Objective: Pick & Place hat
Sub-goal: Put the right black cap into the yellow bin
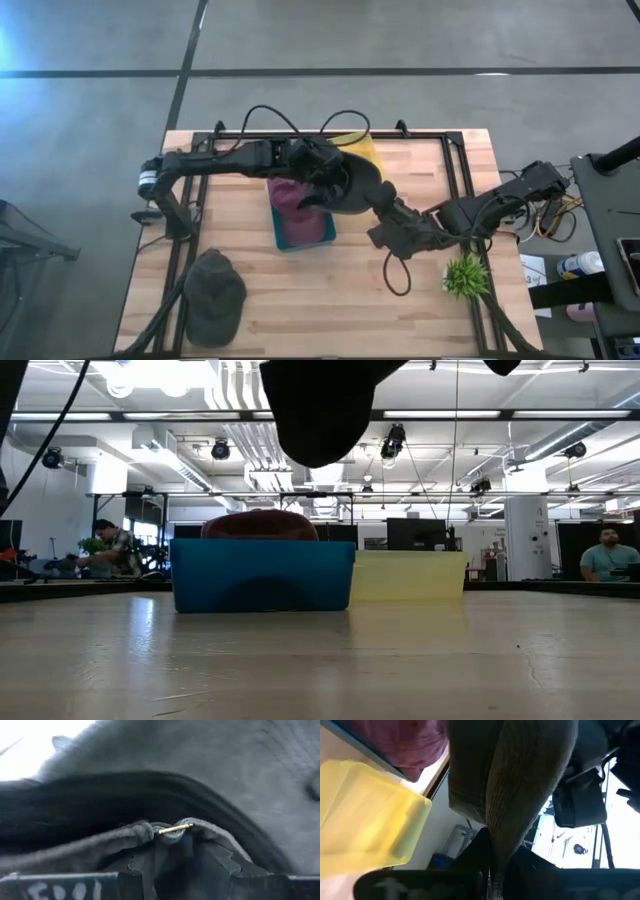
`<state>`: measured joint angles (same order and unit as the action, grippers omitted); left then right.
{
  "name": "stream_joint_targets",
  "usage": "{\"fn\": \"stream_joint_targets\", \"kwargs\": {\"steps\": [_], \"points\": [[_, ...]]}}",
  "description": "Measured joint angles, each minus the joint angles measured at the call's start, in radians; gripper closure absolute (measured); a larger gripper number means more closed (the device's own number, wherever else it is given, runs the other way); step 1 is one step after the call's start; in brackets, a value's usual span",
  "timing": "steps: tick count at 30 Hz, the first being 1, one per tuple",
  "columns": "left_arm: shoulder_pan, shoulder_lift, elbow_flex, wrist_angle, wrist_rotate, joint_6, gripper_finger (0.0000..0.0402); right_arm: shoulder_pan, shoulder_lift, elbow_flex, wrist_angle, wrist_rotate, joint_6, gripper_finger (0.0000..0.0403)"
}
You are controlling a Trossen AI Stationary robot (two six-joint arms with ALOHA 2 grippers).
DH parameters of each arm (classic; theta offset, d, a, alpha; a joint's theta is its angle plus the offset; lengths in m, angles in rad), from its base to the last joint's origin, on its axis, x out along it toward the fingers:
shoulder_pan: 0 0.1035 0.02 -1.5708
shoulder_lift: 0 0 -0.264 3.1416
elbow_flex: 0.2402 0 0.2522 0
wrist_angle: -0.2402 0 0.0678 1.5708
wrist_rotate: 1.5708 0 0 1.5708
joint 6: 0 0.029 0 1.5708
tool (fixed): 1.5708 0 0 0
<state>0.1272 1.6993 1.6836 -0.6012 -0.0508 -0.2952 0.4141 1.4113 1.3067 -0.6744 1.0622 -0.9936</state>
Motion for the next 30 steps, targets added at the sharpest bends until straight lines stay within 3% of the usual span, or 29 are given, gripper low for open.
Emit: {"fn": "stream_joint_targets", "kwargs": {"steps": [4,17,19,21,25,30], "points": [[0.002,-0.009,0.001,-0.050,-0.057,0.122,0.0275,0.001,0.000,0.000,0.008,0.006,0.001,0.0390],[0.001,-0.033,0.128,-0.215,-0.083,0.158,0.0275,0.000,-0.002,0.000,0.005,0.015,0.022,0.0390],[0.001,-0.034,0.159,-0.305,-0.097,0.233,0.0275,0.000,-0.002,0.000,0.002,0.015,0.018,0.0390],[0.002,-0.034,0.188,-0.353,-0.174,0.177,0.0275,0.000,-0.002,-0.001,0.001,0.015,0.030,0.0390],[0.006,-0.044,0.263,-0.486,-0.209,0.234,0.0275,-0.001,-0.002,-0.001,0.001,0.015,0.025,0.0390],[0.009,-0.050,0.281,-0.413,-0.176,0.187,0.0275,-0.002,-0.002,-0.002,0.007,0.014,-0.003,0.0390]]}}
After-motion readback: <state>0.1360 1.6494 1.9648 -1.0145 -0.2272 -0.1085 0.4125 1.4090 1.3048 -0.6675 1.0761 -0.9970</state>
